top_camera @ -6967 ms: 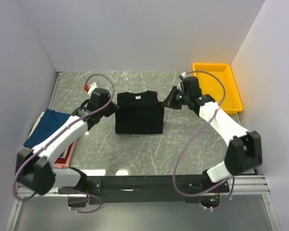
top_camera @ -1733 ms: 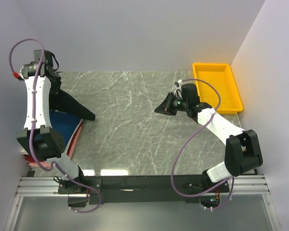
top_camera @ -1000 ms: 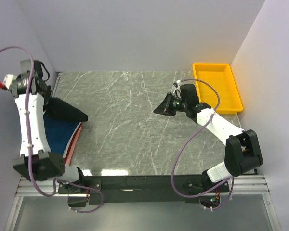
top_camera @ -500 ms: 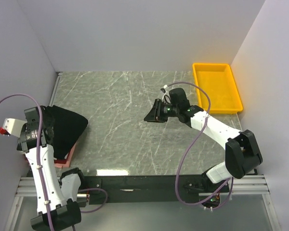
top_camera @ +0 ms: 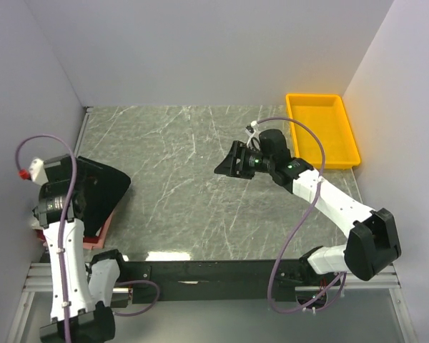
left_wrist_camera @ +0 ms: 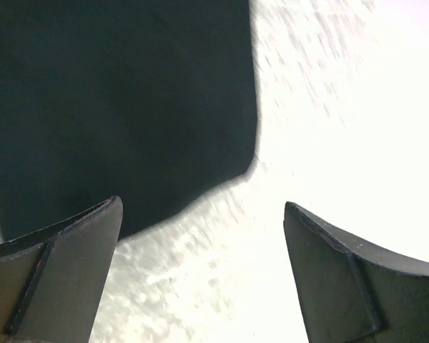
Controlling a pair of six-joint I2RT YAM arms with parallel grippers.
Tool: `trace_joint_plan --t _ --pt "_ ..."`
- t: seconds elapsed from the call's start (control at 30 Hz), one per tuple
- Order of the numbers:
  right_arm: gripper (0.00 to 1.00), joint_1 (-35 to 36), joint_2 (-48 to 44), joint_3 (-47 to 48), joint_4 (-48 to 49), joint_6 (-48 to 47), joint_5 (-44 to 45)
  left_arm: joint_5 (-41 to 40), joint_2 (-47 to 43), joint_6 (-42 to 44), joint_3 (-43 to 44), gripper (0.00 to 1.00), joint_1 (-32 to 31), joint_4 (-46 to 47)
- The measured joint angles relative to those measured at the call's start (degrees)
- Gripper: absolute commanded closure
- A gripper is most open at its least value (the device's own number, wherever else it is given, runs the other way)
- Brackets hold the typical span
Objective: Fold and stack the t-shirts
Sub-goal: Neatly place the folded tshirt to the corner, then reset both grippers
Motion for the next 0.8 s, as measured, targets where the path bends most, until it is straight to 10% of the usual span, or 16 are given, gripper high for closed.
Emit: trace_joint_plan --t 0.6,0.8 --pt "0.19 -2.4 -15.9 -4.2 -6.8 -3.0 9.0 -13.5 17.7 -13.8 0.0 0.0 -63.8 12.1" --pt "0.19 -3.5 -22.5 -6.0 -11.9 -4.1 14.5 -14.3 25.9 -12.7 0.8 0.01 -73.7 20.5"
